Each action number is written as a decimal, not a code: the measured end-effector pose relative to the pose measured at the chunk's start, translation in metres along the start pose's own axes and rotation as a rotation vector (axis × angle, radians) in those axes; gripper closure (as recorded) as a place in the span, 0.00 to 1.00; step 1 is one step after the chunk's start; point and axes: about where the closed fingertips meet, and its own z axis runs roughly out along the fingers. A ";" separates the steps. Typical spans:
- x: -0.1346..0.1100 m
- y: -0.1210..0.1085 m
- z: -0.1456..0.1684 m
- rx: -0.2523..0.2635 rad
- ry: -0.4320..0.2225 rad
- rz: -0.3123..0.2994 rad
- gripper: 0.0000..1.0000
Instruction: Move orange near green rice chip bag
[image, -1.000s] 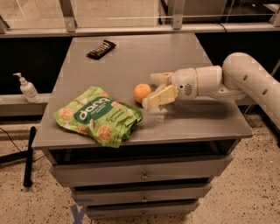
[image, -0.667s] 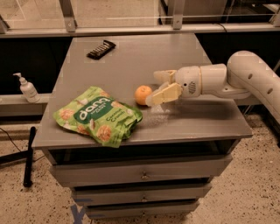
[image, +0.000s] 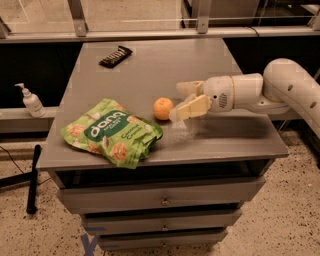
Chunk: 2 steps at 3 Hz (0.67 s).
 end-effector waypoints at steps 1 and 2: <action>-0.007 0.008 -0.015 0.005 0.002 0.002 0.00; -0.024 0.001 -0.049 0.057 0.011 -0.040 0.00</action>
Offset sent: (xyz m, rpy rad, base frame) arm 0.0183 -0.1002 0.0718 -0.0635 -0.1325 -0.1269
